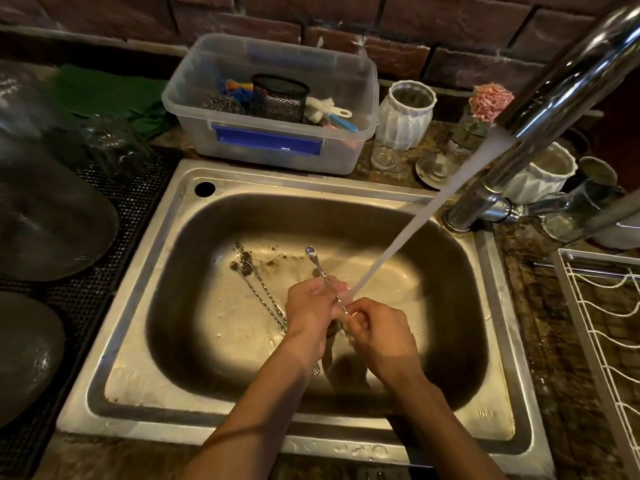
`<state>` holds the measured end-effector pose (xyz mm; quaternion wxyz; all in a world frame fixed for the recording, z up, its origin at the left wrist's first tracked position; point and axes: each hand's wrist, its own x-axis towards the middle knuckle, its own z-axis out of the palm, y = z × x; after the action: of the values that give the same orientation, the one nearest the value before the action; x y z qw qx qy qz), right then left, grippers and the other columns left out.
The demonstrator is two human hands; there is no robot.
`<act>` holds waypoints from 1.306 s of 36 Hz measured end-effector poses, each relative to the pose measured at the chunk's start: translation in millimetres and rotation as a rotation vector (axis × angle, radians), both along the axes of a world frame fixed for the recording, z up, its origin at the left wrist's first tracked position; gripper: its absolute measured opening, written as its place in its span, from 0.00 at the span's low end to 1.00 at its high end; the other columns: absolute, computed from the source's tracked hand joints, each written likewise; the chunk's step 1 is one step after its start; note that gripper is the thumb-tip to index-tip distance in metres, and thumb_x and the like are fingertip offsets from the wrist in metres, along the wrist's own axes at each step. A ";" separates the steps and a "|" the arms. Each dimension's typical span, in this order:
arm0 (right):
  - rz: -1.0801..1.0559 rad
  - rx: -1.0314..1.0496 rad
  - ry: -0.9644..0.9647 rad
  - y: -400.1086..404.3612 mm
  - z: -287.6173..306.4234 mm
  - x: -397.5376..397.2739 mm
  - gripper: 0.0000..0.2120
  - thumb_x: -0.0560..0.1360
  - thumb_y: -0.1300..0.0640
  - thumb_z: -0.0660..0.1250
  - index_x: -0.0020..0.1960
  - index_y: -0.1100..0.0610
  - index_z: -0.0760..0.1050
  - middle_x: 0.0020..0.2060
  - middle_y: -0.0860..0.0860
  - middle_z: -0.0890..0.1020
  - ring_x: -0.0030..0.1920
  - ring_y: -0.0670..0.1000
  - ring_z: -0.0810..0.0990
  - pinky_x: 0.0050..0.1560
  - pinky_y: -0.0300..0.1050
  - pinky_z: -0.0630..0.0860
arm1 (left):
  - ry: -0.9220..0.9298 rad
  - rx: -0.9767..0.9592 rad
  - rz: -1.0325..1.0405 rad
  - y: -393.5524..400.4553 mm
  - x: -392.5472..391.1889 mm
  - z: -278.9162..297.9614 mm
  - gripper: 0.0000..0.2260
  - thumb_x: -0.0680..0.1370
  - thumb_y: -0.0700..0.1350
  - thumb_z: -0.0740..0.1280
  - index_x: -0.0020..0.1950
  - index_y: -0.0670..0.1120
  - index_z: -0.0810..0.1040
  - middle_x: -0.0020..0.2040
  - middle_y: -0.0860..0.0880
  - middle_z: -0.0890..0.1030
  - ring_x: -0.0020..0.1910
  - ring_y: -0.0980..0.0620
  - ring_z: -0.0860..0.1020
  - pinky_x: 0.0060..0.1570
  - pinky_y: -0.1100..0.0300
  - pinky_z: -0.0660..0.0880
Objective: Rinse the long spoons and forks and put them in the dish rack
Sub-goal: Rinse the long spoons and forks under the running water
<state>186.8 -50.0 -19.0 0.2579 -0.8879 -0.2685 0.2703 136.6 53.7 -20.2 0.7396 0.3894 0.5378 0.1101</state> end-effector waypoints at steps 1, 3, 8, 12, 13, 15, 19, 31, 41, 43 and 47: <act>0.006 -0.024 -0.022 1.5 -1.3 1.5 0.07 0.77 0.44 0.67 0.50 0.46 0.80 0.37 0.43 0.84 0.40 0.47 0.81 0.43 0.50 0.80 | 0.022 0.019 -0.024 2.1 0.7 -2.6 0.07 0.80 0.35 0.65 0.49 0.35 0.82 0.51 0.36 0.85 0.50 0.39 0.85 0.56 0.44 0.81; 0.018 -0.040 -0.042 4.8 -4.0 5.0 0.06 0.77 0.48 0.68 0.50 0.48 0.82 0.40 0.44 0.85 0.42 0.47 0.82 0.44 0.48 0.80 | 0.063 0.050 -0.079 6.2 1.1 -7.5 0.09 0.82 0.38 0.63 0.48 0.38 0.83 0.48 0.39 0.86 0.47 0.41 0.85 0.56 0.46 0.81; 0.060 -0.027 -0.035 10.9 -12.1 13.1 0.08 0.78 0.58 0.67 0.52 0.57 0.84 0.43 0.53 0.87 0.42 0.50 0.82 0.46 0.44 0.78 | 0.107 0.054 -0.176 17.8 -4.4 -17.7 0.12 0.83 0.39 0.60 0.42 0.40 0.79 0.40 0.40 0.81 0.45 0.43 0.81 0.58 0.46 0.80; 0.026 -0.076 -0.033 10.6 -22.1 26.1 0.08 0.78 0.61 0.67 0.53 0.59 0.84 0.45 0.54 0.87 0.44 0.49 0.82 0.47 0.41 0.77 | 0.150 0.012 -0.098 32.9 -16.8 -23.3 0.08 0.82 0.39 0.61 0.46 0.45 0.78 0.52 0.40 0.84 0.56 0.43 0.82 0.64 0.46 0.77; 0.016 -0.097 -0.028 10.1 -24.8 29.8 0.08 0.78 0.61 0.67 0.53 0.59 0.84 0.46 0.54 0.86 0.44 0.49 0.81 0.47 0.40 0.77 | 0.143 -0.007 -0.067 37.5 -21.0 -24.3 0.07 0.82 0.38 0.61 0.47 0.45 0.77 0.53 0.40 0.83 0.57 0.43 0.82 0.64 0.48 0.77; -0.016 -0.141 0.002 8.9 -30.5 37.3 0.08 0.79 0.61 0.67 0.54 0.59 0.83 0.48 0.54 0.85 0.46 0.49 0.81 0.50 0.41 0.79 | 0.118 -0.050 0.000 47.1 -29.4 -25.7 0.06 0.83 0.37 0.60 0.50 0.42 0.77 0.53 0.40 0.82 0.56 0.44 0.82 0.64 0.50 0.77; -0.049 -0.210 0.018 3.9 -39.9 48.4 0.06 0.79 0.61 0.67 0.53 0.57 0.82 0.48 0.53 0.85 0.45 0.49 0.81 0.47 0.39 0.79 | 0.074 -0.083 0.123 62.3 -41.9 -28.3 0.07 0.83 0.37 0.59 0.57 0.40 0.75 0.52 0.41 0.82 0.55 0.43 0.82 0.57 0.55 0.79; 0.015 -0.329 -0.047 1.3 -48.1 50.3 0.06 0.78 0.56 0.67 0.55 0.53 0.79 0.50 0.51 0.84 0.49 0.51 0.83 0.54 0.53 0.82 | 0.111 -0.088 0.221 85.5 -55.0 -36.2 0.12 0.82 0.37 0.60 0.63 0.34 0.76 0.50 0.38 0.84 0.48 0.44 0.84 0.49 0.57 0.82; 0.039 -0.160 0.018 41.2 -43.9 42.3 0.02 0.77 0.59 0.68 0.48 0.56 0.80 0.42 0.53 0.83 0.42 0.53 0.84 0.41 0.49 0.84 | 0.136 -0.085 0.294 101.3 -70.4 -39.7 0.10 0.83 0.37 0.59 0.62 0.37 0.75 0.47 0.41 0.83 0.53 0.42 0.83 0.48 0.57 0.80; 0.108 -0.138 0.042 63.2 -45.8 33.4 0.04 0.78 0.57 0.67 0.48 0.54 0.81 0.41 0.50 0.83 0.42 0.50 0.82 0.40 0.41 0.80 | 0.152 -0.087 0.290 101.5 -69.6 -40.4 0.10 0.83 0.37 0.59 0.62 0.37 0.75 0.49 0.39 0.83 0.51 0.43 0.83 0.48 0.56 0.80; 0.242 -0.137 0.137 93.6 -55.1 7.8 0.05 0.77 0.56 0.68 0.46 0.53 0.83 0.44 0.46 0.84 0.45 0.46 0.81 0.43 0.34 0.75 | 0.181 -0.088 0.281 102.2 -68.8 -44.7 0.11 0.83 0.37 0.59 0.60 0.35 0.77 0.44 0.40 0.82 0.41 0.47 0.81 0.47 0.56 0.80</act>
<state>194.5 43.6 -74.1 0.1800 -0.8441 -0.3361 0.3771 67.8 155.9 -64.9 0.6817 0.2860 0.6557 0.1534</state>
